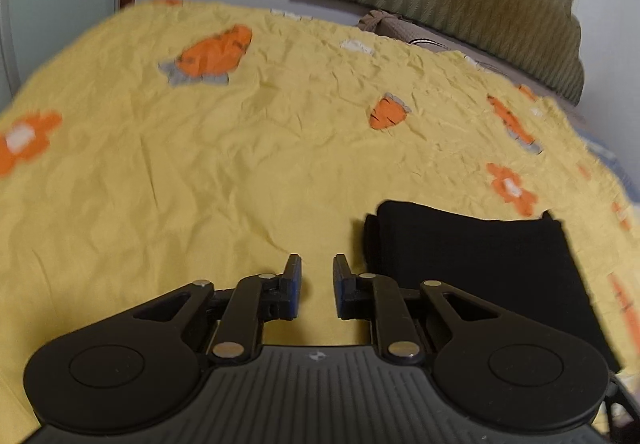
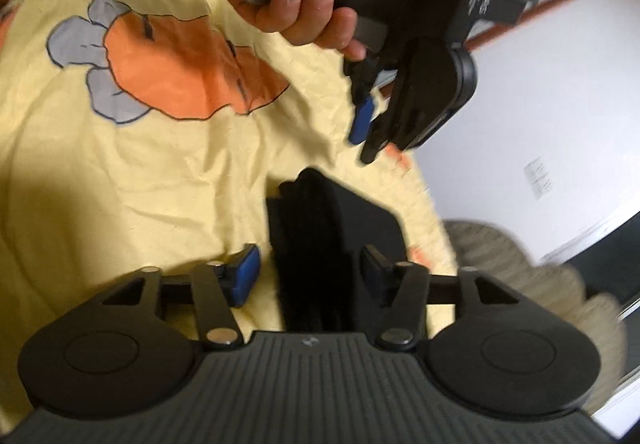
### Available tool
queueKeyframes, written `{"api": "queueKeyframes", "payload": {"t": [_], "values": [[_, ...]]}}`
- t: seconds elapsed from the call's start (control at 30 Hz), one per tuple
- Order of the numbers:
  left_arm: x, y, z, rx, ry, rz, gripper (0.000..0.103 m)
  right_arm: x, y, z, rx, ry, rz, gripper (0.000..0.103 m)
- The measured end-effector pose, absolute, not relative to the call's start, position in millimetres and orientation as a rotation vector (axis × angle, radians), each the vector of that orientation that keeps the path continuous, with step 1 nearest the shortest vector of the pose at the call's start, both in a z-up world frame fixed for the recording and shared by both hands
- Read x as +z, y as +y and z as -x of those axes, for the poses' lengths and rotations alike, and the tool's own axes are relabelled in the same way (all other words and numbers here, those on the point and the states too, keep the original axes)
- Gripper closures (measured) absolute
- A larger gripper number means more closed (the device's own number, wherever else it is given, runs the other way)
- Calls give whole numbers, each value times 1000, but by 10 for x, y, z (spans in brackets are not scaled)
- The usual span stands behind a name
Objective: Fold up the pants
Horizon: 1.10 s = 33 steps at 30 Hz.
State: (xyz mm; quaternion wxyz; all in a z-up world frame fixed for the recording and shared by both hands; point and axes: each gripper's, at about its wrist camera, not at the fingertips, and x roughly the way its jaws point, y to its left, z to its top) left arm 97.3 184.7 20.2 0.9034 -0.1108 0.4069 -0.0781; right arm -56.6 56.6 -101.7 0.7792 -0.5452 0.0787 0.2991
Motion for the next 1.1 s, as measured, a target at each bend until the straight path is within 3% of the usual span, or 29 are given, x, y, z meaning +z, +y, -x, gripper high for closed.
{"api": "queueKeyframes", "payload": {"t": [0.07,0.1,0.13,0.17,0.2,0.23,0.43,0.63,1.1], "values": [[213,1908,-935,-188,859,294,69,-1026,608,529,625,144,1189,43],[220,1926,-916,-197,868,320,54,-1039,639,490,612,136,1188,43],[226,1951,-898,-205,879,350,31,-1052,656,456,603,131,1182,45],[231,1984,-876,-212,887,385,22,-1061,671,425,596,133,1172,47],[236,2016,-850,-218,887,421,16,-1072,682,400,594,143,1161,59],[239,2057,-824,-230,889,457,16,-1100,728,381,598,158,1154,76],[113,2126,-850,-352,983,628,16,-887,547,299,599,251,850,85],[-8,1882,-967,-471,1038,733,16,-652,317,176,609,287,660,87],[-120,1869,-882,-390,1114,813,16,-634,292,246,579,241,671,88]]}}
